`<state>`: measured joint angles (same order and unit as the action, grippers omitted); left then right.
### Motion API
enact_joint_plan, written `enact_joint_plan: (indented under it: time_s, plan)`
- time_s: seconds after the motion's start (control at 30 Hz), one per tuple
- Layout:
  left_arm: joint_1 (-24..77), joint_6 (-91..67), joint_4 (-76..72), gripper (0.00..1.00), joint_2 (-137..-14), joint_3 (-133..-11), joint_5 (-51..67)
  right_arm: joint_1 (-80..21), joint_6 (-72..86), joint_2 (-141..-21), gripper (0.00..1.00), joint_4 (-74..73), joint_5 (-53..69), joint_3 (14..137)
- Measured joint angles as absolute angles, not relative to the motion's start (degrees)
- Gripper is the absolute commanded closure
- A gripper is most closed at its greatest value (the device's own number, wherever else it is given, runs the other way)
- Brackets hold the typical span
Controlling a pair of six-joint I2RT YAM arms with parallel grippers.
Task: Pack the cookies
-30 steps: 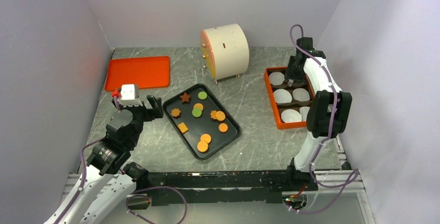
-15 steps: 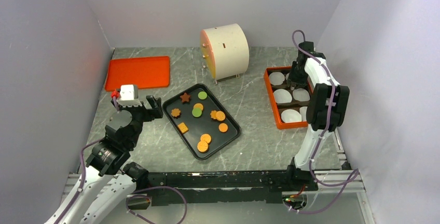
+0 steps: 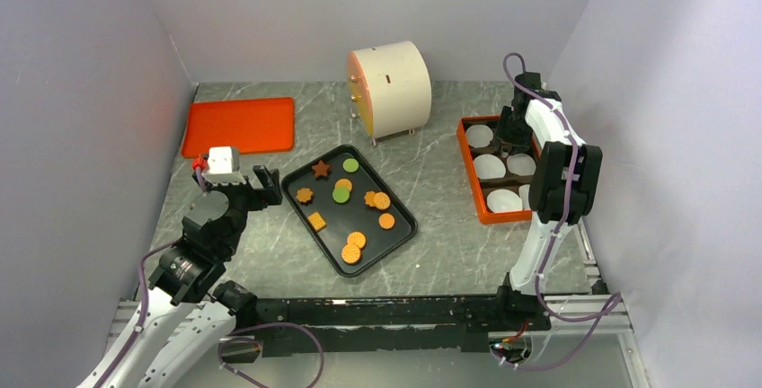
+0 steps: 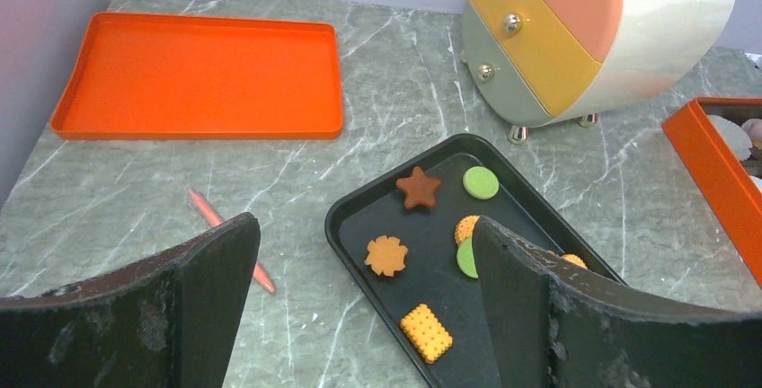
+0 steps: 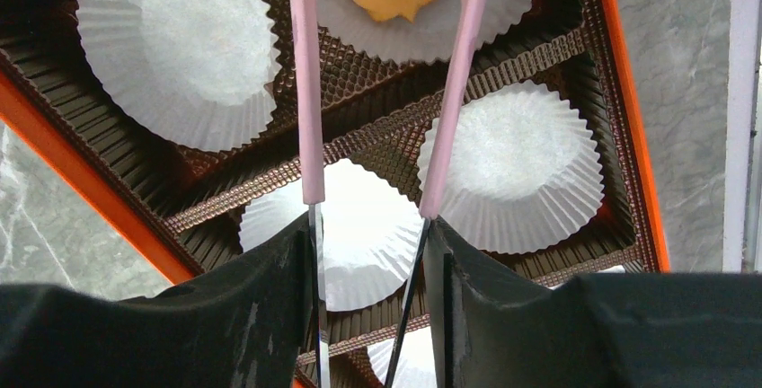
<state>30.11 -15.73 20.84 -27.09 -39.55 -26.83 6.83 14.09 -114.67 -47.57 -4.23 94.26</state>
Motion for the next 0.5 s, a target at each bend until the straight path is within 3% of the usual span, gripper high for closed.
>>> enact_joint_plan:
  time_s: [0.5]
  plan:
    - [30.09,-15.73,20.84,0.08,-27.09,-39.55,-26.81,6.83,13.89,-110.19,0.56,-47.55,-4.14,93.71]
